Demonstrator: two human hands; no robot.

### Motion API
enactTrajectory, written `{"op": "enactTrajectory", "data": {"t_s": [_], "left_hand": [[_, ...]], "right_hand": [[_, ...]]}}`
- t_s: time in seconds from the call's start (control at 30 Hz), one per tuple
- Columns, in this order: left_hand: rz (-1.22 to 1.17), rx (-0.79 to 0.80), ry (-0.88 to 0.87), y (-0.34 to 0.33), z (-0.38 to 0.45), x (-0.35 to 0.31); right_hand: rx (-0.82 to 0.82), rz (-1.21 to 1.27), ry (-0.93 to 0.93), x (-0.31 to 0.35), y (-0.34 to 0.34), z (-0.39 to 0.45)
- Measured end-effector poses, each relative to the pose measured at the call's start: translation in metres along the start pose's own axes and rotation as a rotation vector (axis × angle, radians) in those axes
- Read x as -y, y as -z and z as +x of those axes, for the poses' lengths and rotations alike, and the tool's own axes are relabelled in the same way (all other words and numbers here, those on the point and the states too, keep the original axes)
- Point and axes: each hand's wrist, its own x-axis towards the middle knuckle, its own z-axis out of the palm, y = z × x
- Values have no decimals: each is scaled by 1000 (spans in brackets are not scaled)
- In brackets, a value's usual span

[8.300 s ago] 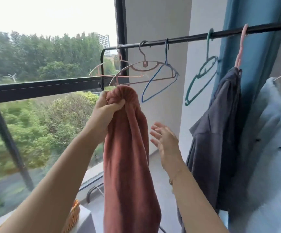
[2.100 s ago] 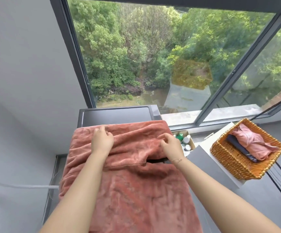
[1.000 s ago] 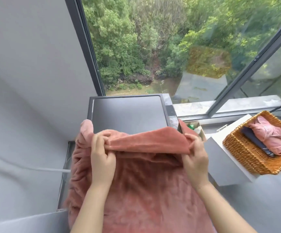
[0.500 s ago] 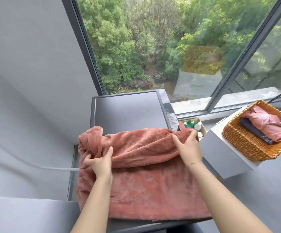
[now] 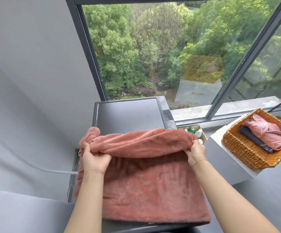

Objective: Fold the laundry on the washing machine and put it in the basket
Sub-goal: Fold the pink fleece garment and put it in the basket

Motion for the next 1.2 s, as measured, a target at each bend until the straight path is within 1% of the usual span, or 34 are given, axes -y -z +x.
{"op": "enactTrajectory", "data": {"t_s": [0.03,0.1,0.13,0.17,0.2,0.23,0.27,0.3,0.33,0.4,0.47,0.5,0.57,0.63,0.67,0.73,0.8,0.87,0.9,0.93,0.97,1.0,1.03,1.07,1.1,1.13,1.17,1.2], "left_hand": [[-40,74,-52,2,-2,-7],[-91,181,-137,7,-11,-17],[-80,199,-161,12,-14,-18],[-68,228,-155,18,-21,-15],[-62,259,-124,26,-28,-10],[-65,253,-97,39,-33,-3],[-55,227,-67,50,-40,3],[-42,197,-28,61,-46,7],[-39,178,24,72,-49,11],[6,118,130,96,-51,11],[-23,77,196,110,-48,8],[-53,88,211,110,-48,6],[-83,106,200,110,-44,1],[-76,141,184,99,-42,-4],[-67,168,184,91,-42,-6],[-58,228,139,74,-47,-11],[-76,268,81,64,-50,-14],[-64,241,91,65,-53,-13],[-40,192,117,72,-51,-10],[-12,94,149,81,-48,-6],[22,-28,204,90,-47,-2],[48,-117,242,97,-47,3],[71,-172,257,102,-46,7],[79,-208,251,105,-45,9],[93,-229,241,106,-44,11],[97,-242,237,105,-43,13],[92,-245,232,106,-42,12],[84,-232,234,106,-41,12]], "right_hand": [[39,131,-1,7,3,-3],[25,345,15,18,16,-13],[-55,401,46,19,22,-20],[-163,406,110,17,30,-31],[-295,365,179,11,36,-40],[-408,303,214,-2,43,-48],[-488,246,198,-20,52,-56],[-526,206,146,-39,60,-64],[-522,200,61,-58,66,-71],[-463,222,-106,-91,82,-79],[-357,237,-159,-99,92,-82],[-320,237,-164,-98,94,-78],[-301,192,-144,-89,95,-67],[-156,213,-158,-72,89,-61],[-75,269,-171,-64,86,-59],[118,471,-195,-40,81,-64],[252,568,-147,-16,79,-75],[285,546,-85,-9,84,-76],[239,502,-91,-17,90,-75],[161,423,-113,-27,94,-74],[46,340,-135,-41,98,-72],[-96,312,-148,-56,102,-65],[-223,348,-133,-67,103,-61],[-354,320,-80,-73,103,-58],[-479,214,8,-73,101,-61],[-571,33,109,-71,97,-63],[-571,-109,213,-68,93,-70],[-467,-196,282,-64,87,-76]]}}
